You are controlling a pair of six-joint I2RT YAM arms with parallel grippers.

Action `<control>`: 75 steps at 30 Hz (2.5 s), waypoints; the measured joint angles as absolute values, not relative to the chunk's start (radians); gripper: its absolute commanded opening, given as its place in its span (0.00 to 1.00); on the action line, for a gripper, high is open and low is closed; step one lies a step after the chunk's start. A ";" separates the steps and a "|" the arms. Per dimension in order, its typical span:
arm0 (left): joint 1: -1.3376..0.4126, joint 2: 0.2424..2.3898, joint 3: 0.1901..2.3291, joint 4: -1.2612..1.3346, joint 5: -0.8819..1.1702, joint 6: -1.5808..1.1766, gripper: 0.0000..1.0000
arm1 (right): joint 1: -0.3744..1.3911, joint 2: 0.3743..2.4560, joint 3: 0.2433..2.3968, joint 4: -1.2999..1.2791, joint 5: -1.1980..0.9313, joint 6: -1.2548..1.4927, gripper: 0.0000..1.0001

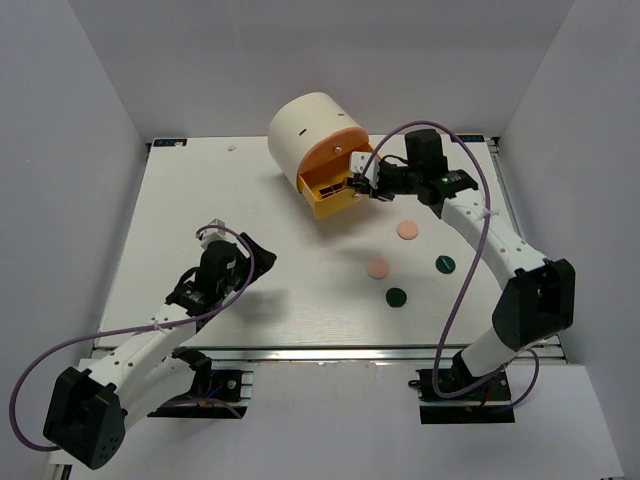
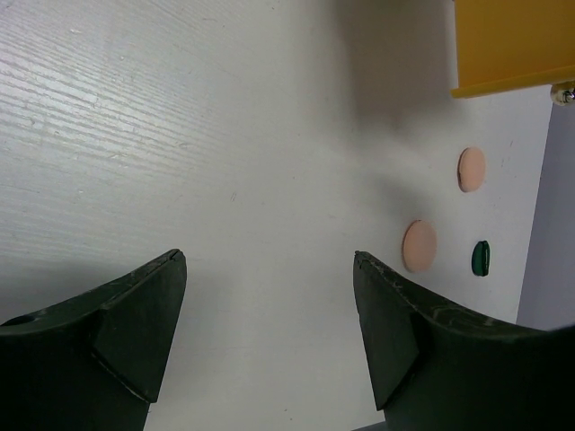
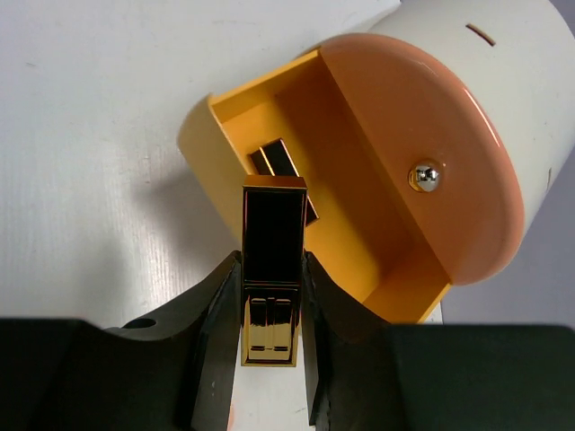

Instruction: Organize the makeup

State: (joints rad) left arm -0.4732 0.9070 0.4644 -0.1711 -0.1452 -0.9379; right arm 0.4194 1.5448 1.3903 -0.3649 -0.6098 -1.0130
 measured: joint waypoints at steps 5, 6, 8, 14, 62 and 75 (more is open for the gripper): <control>-0.472 0.908 0.464 -0.171 -0.145 -0.939 0.84 | 0.418 1.636 1.454 -0.348 -0.586 -1.029 0.00; -0.472 0.908 0.464 -0.171 -0.145 -0.939 0.84 | 0.418 1.649 1.464 -0.347 -0.580 -1.033 0.00; -0.471 0.908 0.464 -0.171 -0.145 -0.939 0.84 | 0.418 1.680 1.490 -0.348 -0.570 -1.047 0.00; -0.467 0.908 0.464 -0.171 -0.145 -0.940 0.84 | 0.418 1.764 1.587 -0.347 -0.541 -1.086 0.03; -0.453 0.909 0.464 -0.149 -0.134 -0.943 0.85 | 0.276 1.681 1.183 -0.224 -0.545 -1.200 0.00; -0.453 0.913 0.464 -0.149 -0.134 -0.943 0.85 | 0.318 1.794 1.220 0.039 -0.544 -1.100 0.00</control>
State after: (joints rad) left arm -0.4526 0.9131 0.4637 -0.1493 -0.1341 -0.9432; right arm 0.3183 1.7939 1.2201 0.0391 -0.5442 -1.1000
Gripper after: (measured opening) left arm 0.843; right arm 0.009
